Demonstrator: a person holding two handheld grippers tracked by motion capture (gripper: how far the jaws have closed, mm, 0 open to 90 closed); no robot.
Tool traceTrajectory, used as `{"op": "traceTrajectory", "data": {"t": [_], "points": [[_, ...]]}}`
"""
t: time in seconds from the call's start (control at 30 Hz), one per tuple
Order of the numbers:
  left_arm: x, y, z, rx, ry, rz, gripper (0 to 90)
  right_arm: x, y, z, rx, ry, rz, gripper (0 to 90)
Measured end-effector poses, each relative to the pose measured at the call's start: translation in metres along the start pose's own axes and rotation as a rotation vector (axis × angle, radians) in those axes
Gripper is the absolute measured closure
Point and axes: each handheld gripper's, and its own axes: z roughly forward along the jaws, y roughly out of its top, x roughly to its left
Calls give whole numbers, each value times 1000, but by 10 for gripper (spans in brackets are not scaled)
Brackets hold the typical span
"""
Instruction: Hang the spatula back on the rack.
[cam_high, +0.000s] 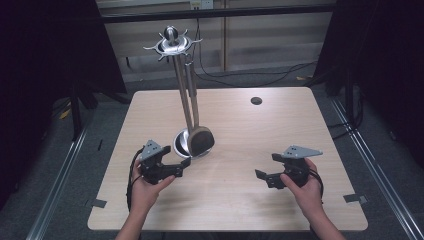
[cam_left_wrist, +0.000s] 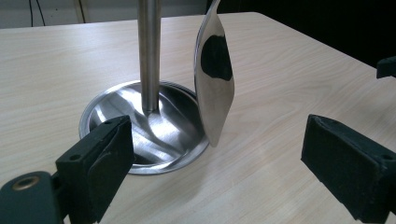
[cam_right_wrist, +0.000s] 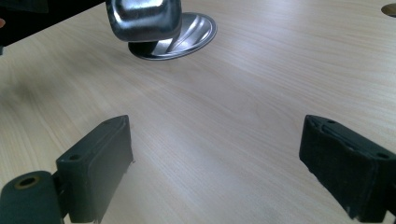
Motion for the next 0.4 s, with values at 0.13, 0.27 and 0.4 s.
{"op": "traceTrajectory", "data": {"t": [0.13, 0.27, 0.4], "points": [[1, -4, 1, 5, 6, -7, 92, -1, -1, 0, 2, -1, -2, 91], [0, -4, 0, -2, 0, -10, 92, -1, -1, 0, 1, -1, -2, 91], [0, -2, 0, -11, 3, -6, 92, -1, -2, 0, 0, -1, -6, 91]]}}
